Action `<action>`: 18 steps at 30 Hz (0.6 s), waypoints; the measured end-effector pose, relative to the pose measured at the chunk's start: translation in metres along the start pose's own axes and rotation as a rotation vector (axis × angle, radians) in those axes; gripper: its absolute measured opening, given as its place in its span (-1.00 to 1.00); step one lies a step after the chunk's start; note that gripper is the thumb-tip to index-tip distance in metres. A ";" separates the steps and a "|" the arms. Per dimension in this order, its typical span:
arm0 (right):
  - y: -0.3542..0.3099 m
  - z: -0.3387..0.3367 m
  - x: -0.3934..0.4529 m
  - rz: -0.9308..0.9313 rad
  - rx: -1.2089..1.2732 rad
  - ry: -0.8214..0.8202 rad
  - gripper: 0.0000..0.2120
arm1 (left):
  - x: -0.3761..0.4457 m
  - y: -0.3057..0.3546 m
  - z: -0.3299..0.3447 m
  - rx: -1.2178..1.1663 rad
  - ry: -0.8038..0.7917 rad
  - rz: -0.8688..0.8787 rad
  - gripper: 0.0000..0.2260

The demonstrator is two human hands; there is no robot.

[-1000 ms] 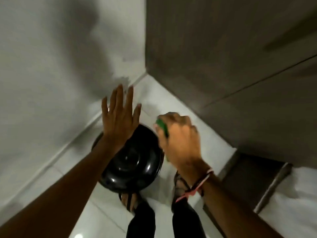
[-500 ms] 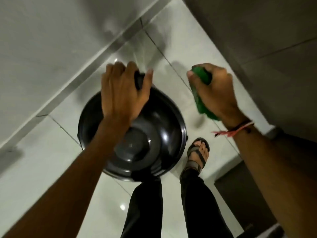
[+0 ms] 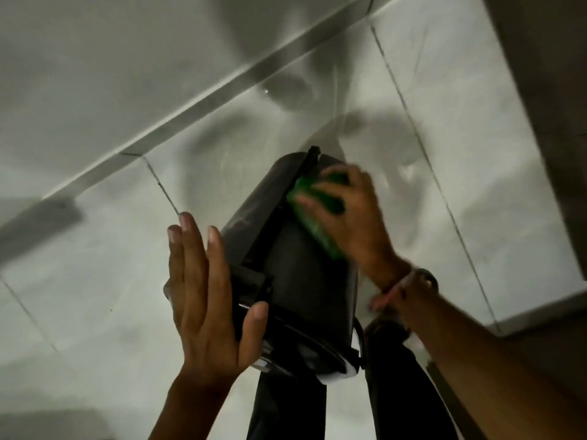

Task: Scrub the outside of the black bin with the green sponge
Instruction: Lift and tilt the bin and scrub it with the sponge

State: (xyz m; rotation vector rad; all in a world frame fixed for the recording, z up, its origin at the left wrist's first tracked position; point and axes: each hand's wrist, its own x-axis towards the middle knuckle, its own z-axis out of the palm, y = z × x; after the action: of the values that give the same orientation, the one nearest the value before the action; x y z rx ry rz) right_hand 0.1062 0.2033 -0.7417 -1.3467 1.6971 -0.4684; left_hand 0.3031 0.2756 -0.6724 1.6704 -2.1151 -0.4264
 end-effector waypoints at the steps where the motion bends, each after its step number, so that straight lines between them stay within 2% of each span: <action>1: 0.010 0.002 0.019 0.082 -0.009 0.022 -0.55 | -0.004 -0.001 0.001 0.011 -0.004 0.015 -0.38; 4: 0.026 0.002 0.067 0.265 0.163 0.056 -0.62 | 0.004 0.003 0.007 0.028 0.018 -0.006 -0.38; 6: 0.013 0.001 0.066 0.234 0.176 -0.001 -0.68 | 0.014 0.006 0.009 0.024 0.035 -0.058 -0.38; 10: -0.037 0.009 -0.005 -0.233 0.144 -0.276 -0.69 | 0.015 0.000 0.005 -0.006 0.022 -0.016 -0.35; 12: -0.036 0.015 -0.010 -0.326 0.043 -0.279 -0.65 | 0.006 -0.005 0.002 -0.007 0.002 0.019 -0.34; 15: -0.008 0.017 0.050 -0.111 -0.139 -0.133 -0.62 | -0.005 -0.011 0.000 0.013 0.008 0.034 -0.34; 17: 0.006 0.013 0.090 0.051 -0.195 -0.111 -0.61 | -0.001 -0.010 0.003 0.018 0.021 0.038 -0.34; 18: 0.006 0.013 0.099 0.074 -0.172 -0.117 -0.61 | 0.002 -0.009 0.004 0.023 0.030 0.041 -0.35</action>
State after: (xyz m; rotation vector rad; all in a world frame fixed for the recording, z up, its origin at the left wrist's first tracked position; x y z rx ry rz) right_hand 0.1117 0.1179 -0.7932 -1.3991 1.7144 -0.2011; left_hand 0.3085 0.2717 -0.6803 1.6329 -2.1357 -0.3637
